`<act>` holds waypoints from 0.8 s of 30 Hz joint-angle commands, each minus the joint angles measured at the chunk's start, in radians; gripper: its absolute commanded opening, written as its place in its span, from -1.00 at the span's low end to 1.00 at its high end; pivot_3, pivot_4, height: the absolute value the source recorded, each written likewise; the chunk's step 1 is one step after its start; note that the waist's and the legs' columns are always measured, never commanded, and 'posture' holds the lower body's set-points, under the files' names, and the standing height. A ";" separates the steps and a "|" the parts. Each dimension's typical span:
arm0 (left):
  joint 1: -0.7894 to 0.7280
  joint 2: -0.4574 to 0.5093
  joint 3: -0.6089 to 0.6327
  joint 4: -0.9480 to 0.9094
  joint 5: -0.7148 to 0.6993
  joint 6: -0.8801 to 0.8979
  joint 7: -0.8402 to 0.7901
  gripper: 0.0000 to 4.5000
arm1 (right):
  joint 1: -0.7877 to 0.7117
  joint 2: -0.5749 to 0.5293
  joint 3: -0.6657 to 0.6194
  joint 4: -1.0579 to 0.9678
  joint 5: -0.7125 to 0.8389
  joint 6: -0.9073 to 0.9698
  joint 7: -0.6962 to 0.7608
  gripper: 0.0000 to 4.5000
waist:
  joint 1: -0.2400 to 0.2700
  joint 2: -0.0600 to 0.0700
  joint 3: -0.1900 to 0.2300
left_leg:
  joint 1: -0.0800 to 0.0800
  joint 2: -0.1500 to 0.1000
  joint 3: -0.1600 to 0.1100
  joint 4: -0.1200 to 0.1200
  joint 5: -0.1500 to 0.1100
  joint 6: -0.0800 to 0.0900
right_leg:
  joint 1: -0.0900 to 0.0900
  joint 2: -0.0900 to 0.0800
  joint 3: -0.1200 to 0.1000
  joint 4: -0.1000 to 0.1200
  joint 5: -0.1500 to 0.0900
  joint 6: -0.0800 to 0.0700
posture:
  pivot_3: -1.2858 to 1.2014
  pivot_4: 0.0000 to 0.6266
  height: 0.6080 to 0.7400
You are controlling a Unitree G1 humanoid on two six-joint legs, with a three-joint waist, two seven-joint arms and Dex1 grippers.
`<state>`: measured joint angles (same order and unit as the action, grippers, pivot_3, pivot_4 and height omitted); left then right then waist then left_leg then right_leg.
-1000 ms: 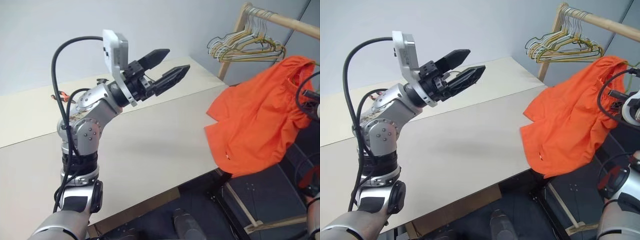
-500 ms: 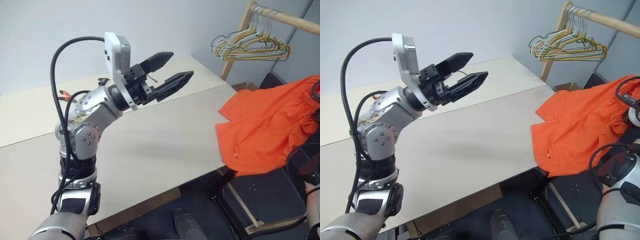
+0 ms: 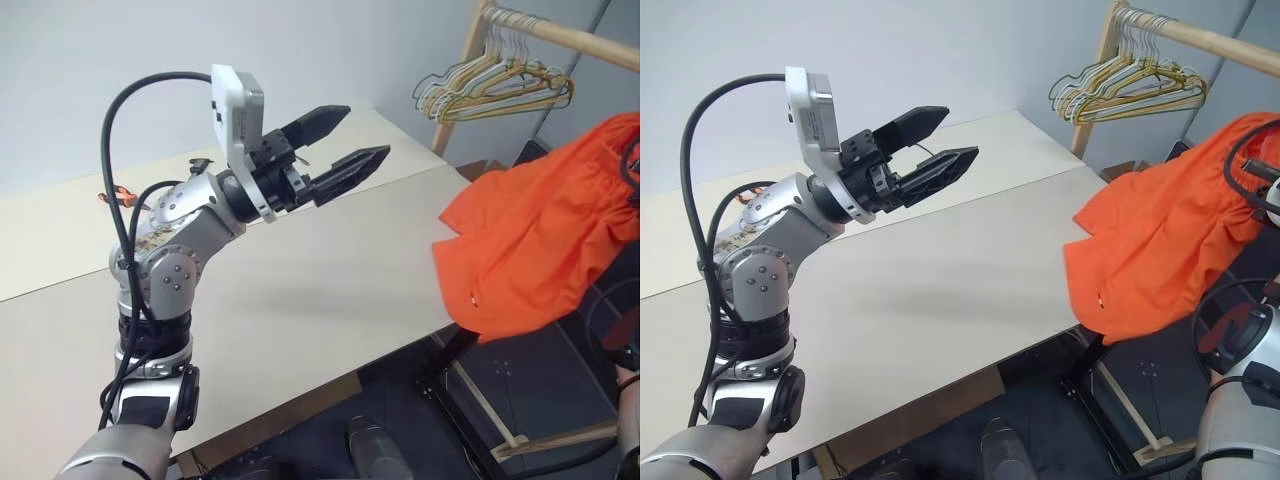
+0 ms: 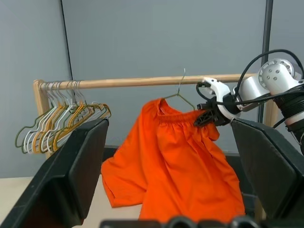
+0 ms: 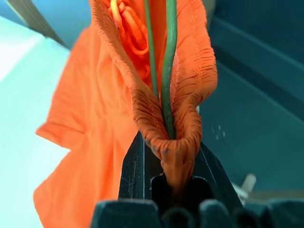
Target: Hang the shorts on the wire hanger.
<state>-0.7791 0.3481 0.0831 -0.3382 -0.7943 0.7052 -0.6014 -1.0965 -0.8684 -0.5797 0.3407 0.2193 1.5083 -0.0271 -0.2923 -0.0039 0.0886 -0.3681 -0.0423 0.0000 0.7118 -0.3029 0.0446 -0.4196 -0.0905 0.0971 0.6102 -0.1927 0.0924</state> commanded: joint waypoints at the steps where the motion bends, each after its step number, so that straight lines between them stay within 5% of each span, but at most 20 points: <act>1: -0.013 0.006 0.003 -0.020 -0.014 -0.005 -0.002 0.98 | -0.025 -0.003 -0.013 -0.050 -0.003 -0.015 0.010 -0.99 | 0.000 0.000 0.000 | 0.000 0.000 0.000 0.000 0.000 0.000 | 0.000 0.000 0.000 0.000 0.000 0.000 | -0.19 -0.79 1.00; 15: -0.002 0.010 0.000 -0.024 -0.011 -0.006 0.001 0.98 | -0.053 -0.054 -0.123 0.233 -0.087 -0.188 -0.124 -0.99 | -0.002 0.000 0.000 | 0.000 0.000 0.002 0.000 0.000 0.001 | 0.000 0.000 0.001 -0.001 0.001 -0.002 | -0.19 -0.79 1.00; 24: 0.007 0.015 0.001 -0.036 -0.013 -0.004 0.004 0.98 | -0.009 -0.029 -0.132 0.228 -0.073 -0.176 -0.117 -0.99 | -0.001 -0.001 0.000 | 0.000 0.000 0.002 0.000 -0.001 0.001 | 0.000 0.001 0.002 -0.001 0.000 0.001 | -0.18 -0.79 1.00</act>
<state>-0.7698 0.3549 0.0756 -0.3394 -0.7932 0.7051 -0.6003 -1.1042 -0.8930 -0.7121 0.6044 0.1389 1.3524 -0.1509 -0.2938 -0.0044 0.0889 -0.3682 -0.0419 0.0022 0.7115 -0.3035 0.0457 -0.4192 -0.0899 0.0989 0.6087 -0.1928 0.0930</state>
